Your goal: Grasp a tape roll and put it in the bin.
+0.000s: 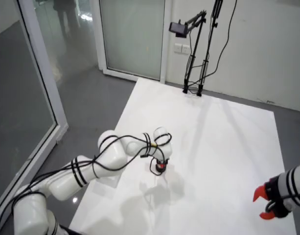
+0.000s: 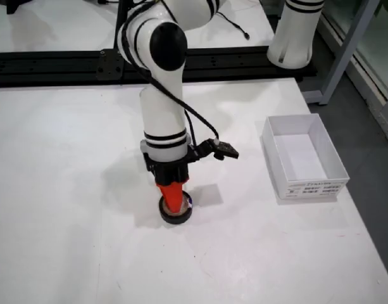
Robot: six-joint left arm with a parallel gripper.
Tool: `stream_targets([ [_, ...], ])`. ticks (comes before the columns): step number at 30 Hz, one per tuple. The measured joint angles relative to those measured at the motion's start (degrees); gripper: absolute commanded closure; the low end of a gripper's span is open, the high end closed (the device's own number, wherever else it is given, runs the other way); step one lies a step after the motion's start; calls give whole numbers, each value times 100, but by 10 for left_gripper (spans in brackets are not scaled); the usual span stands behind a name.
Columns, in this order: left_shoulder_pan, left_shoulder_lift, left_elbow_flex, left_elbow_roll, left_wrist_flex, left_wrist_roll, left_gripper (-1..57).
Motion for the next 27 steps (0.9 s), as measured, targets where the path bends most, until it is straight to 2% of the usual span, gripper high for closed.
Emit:
stream_targets([
  [14,-17,20,-457,42,412,217,443],
  [27,102,-44,-420,57,458,300,422],
])
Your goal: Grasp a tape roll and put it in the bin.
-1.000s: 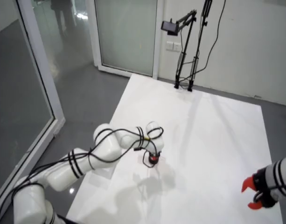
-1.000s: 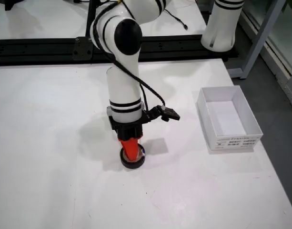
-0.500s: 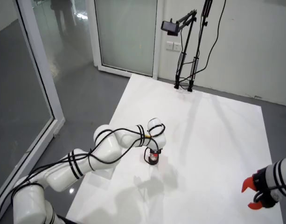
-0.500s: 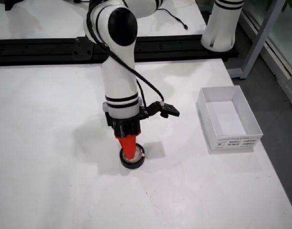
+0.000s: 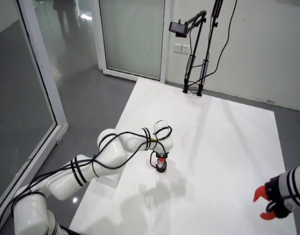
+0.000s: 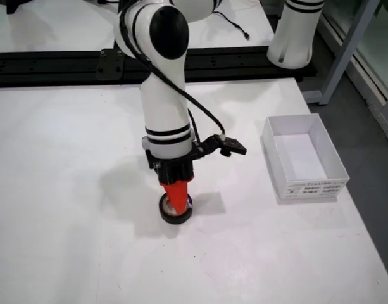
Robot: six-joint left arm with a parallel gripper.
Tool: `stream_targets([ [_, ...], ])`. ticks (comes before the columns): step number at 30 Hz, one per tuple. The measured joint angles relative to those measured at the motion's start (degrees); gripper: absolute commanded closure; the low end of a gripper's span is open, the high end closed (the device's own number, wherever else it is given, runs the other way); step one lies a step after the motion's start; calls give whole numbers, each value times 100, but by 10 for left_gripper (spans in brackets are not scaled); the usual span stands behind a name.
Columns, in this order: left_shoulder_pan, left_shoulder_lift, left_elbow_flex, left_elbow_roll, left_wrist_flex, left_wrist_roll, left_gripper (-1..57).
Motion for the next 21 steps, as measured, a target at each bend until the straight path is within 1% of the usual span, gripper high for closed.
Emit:
stream_targets([
  [10,47,-46,170,-27,-100,-9,421],
  [21,58,-72,450,-70,-336,-165,421],
])
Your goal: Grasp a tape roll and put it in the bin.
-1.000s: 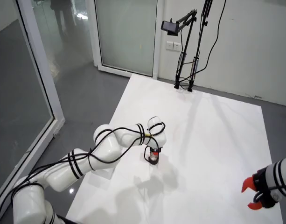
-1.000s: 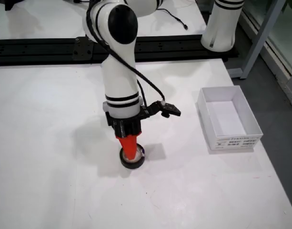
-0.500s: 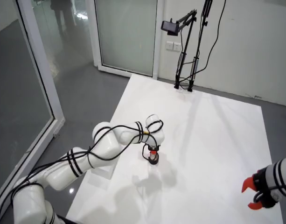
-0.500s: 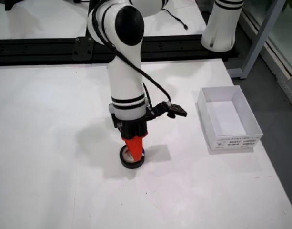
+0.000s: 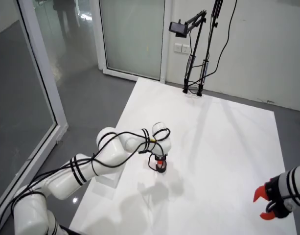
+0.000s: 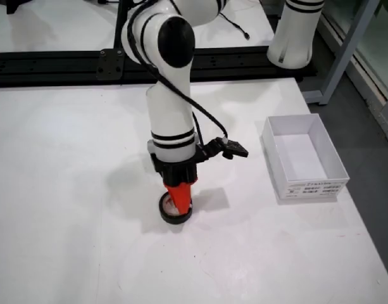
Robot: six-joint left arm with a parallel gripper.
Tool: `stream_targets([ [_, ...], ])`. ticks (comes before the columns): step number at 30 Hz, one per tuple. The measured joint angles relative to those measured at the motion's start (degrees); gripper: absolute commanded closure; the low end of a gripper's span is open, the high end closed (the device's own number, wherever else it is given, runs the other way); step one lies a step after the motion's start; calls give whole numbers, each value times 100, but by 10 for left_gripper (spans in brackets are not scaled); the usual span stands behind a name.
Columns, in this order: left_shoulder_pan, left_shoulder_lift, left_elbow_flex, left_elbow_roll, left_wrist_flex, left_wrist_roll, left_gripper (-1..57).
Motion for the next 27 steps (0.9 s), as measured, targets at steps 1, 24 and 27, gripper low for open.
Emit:
stream_targets([
  [1,2,-1,19,-2,-22,-12,421],
  [24,64,137,127,-25,-382,-300,570],
  [27,64,153,120,-56,-381,-313,570],
])
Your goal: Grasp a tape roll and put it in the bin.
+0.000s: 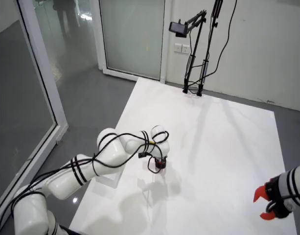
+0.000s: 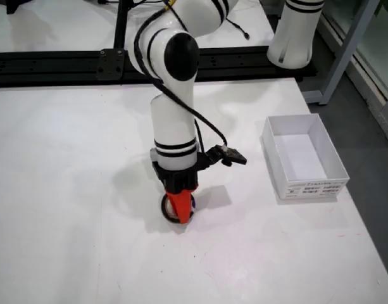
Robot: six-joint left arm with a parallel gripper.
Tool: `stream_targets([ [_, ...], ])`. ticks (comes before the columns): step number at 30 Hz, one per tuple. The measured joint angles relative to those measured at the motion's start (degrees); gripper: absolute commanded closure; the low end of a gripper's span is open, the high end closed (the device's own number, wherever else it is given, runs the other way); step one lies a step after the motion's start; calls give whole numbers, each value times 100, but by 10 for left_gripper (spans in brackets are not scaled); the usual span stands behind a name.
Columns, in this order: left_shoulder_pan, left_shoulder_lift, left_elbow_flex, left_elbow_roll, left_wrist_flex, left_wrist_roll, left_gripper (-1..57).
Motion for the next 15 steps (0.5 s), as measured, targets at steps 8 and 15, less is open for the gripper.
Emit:
stream_targets([
  [8,-29,31,-212,-66,235,43,570],
  [15,-51,45,-620,-82,616,193,571],
])
